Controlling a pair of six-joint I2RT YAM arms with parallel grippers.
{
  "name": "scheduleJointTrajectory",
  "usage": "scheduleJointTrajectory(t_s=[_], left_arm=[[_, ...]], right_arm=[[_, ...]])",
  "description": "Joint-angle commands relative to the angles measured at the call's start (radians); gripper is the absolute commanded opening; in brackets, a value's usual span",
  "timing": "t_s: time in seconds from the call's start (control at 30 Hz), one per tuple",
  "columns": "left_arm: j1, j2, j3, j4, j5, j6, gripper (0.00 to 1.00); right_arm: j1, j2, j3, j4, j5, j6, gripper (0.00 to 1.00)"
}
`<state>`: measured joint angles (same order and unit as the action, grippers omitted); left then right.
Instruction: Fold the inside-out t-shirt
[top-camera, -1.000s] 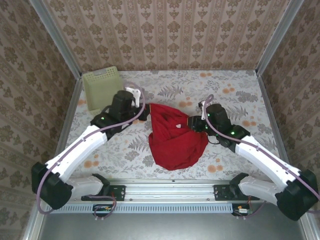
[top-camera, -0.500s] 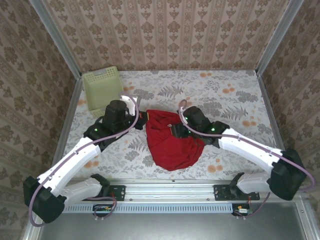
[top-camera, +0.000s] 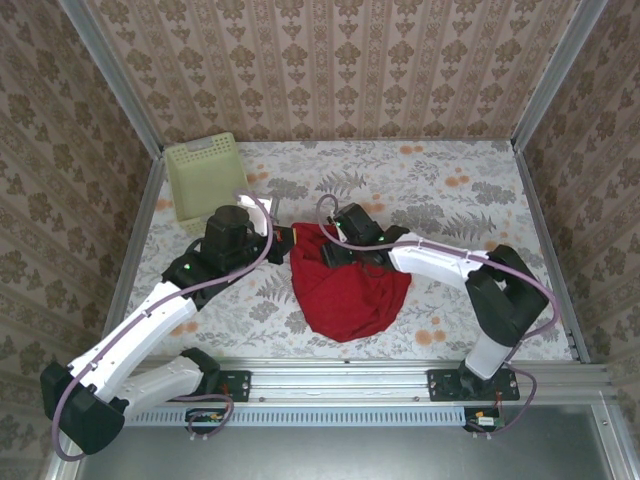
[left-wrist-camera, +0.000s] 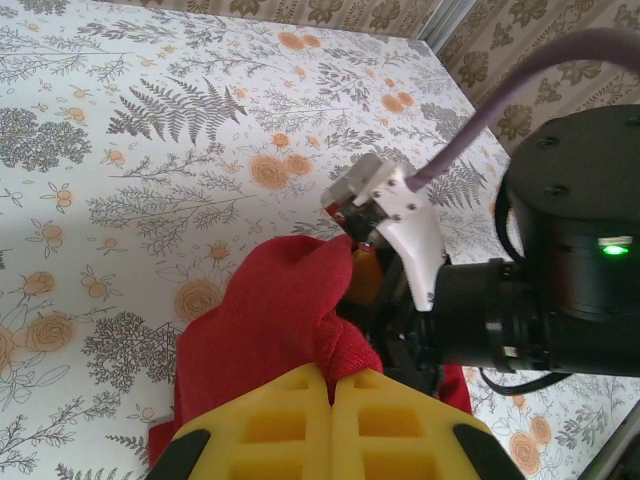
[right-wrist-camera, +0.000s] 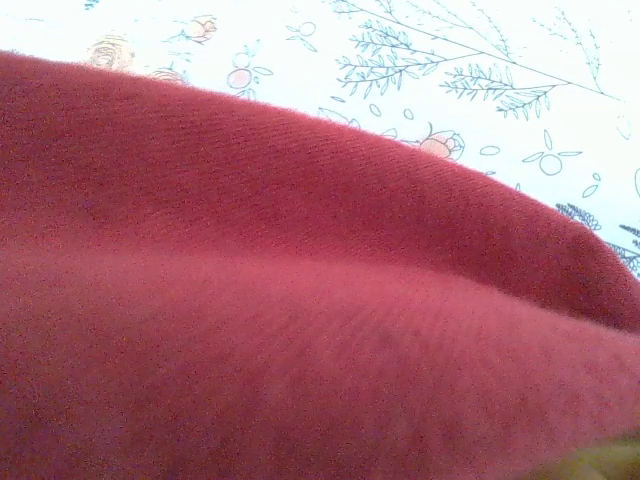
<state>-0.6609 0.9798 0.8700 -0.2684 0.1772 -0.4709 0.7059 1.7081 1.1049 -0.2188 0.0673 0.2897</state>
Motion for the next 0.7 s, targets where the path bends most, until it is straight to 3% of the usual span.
scheduleJointTrajectory(t_s=[0.0,0.17,0.27,0.5,0.67], left_arm=[[-0.005,-0.025,0.004,0.014,0.016,-0.006,0.00],[-0.003,-0.017,0.029,-0.035,-0.048,0.000,0.00],[0.005,0.017,0.066,-0.105,-0.128,0.006,0.00],[0.092,0.134,0.217,-0.229,-0.183,0.012,0.00],[0.159,0.131,0.377,-0.265,-0.173,0.051,0.00]], right_arm=[[-0.009,0.052,0.053,0.031,0.041,-0.009,0.65],[-0.006,0.019,0.060,0.041,-0.026,-0.005,0.18],[0.002,-0.068,0.047,0.013,-0.015,-0.005,0.00],[0.006,-0.335,0.043,-0.062,-0.036,-0.010,0.00],[-0.008,-0.497,0.145,-0.170,-0.021,-0.001,0.00]])
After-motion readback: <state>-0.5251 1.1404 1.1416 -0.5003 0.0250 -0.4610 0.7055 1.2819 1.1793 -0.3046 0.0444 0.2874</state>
